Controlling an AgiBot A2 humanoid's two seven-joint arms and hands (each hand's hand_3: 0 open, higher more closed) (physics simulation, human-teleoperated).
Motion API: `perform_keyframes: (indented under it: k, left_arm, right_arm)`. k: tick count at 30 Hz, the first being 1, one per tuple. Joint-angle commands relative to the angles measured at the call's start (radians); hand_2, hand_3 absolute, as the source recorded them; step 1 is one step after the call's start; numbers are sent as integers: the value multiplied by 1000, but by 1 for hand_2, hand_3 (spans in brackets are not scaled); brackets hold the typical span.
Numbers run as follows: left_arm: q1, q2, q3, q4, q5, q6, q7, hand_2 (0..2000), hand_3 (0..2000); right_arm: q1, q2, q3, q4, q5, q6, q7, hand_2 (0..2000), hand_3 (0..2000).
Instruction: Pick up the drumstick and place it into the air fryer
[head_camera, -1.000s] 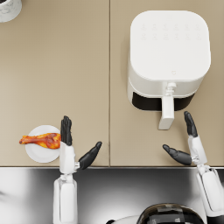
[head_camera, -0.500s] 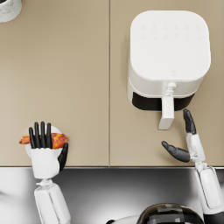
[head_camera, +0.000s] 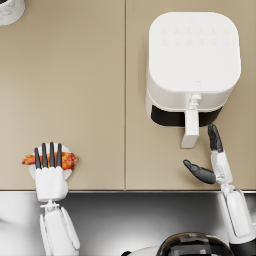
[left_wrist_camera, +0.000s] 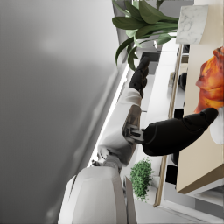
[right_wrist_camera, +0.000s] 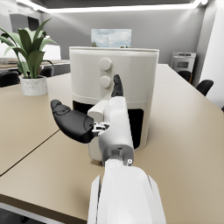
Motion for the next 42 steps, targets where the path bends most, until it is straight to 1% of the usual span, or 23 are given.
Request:
perform_keyframes:
  k: [1,5,10,13,16,17,18,19,22,23,24,25,27,28,29,31,34,35,37,38,39,42]
  left_arm:
    - [31,-16,22,98,17,0,0,0,0]
    - [52,-23,33,151,48,1,-1,0,0]
    - [78,-29,57,216,57,25,1,0,0]
    - [94,-33,74,271,59,53,2,0,0]
    - [136,-43,113,392,59,101,5,0,0]
    - [144,-46,118,410,60,118,6,1361,327]
    - [162,-50,124,438,60,116,6,2000,653]
    - [165,-53,128,440,59,121,0,2000,980]
    - [171,-57,138,368,60,205,-15,2000,1960]
    - [170,-58,142,322,60,212,-14,2000,2000]
    - [172,-58,144,285,60,203,-15,2000,2000]
    - [175,-60,147,230,60,214,-9,2000,2000]
    - [195,-70,155,154,59,303,55,2000,2000]
    - [207,-77,162,121,59,335,107,2000,2000]
    - [219,-84,170,92,59,359,145,2000,2000]
    - [235,-95,179,44,59,388,192,2000,2000]
    - [250,-106,191,-4,58,408,223,2000,2000]
    - [259,-101,190,-9,58,410,229,2000,2000]
    - [287,-107,211,-11,58,414,235,2000,2000]
    - [303,-111,216,-5,58,412,238,2000,2000]
    - [312,-111,225,-6,58,410,240,2000,2000]
    - [361,-111,284,23,58,397,245,2000,2000]
  right_arm:
    - [13,-8,-6,0,0,0,0,0,0]
    - [19,-19,-4,-21,0,0,0,0,0]
    - [24,-32,-8,-33,0,0,0,0,0]
    - [25,-38,-10,-31,0,0,0,0,0]
    - [26,-44,-4,-52,0,0,0,0,0]
    - [25,-46,-1,-55,0,0,0,0,0]
    - [27,-48,0,-73,0,0,0,0,0]
    - [26,-50,5,-88,0,0,0,0,0]
    - [35,-59,14,-175,0,0,0,0,0]
    - [45,-65,18,-214,0,0,0,0,0]
    - [57,-71,25,-248,0,0,0,0,0]
    - [69,-78,28,-283,0,0,0,0,0]
    - [96,-92,40,-335,0,0,0,0,0]
    - [108,-99,44,-355,0,0,0,0,0]
    - [125,-108,55,-384,0,0,0,0,0]
    - [136,-116,63,-394,0,0,0,0,0]
    - [166,-133,74,-438,0,-18,0,0,0]
    - [174,-137,79,-457,0,-23,0,0,0]
    - [181,-140,95,-452,1,-34,0,0,0]
    - [178,-137,98,-443,2,-38,0,1361,327]
    - [182,-136,102,-435,3,-55,0,2000,653]
    - [191,-137,124,-451,3,-137,-2,2000,1633]
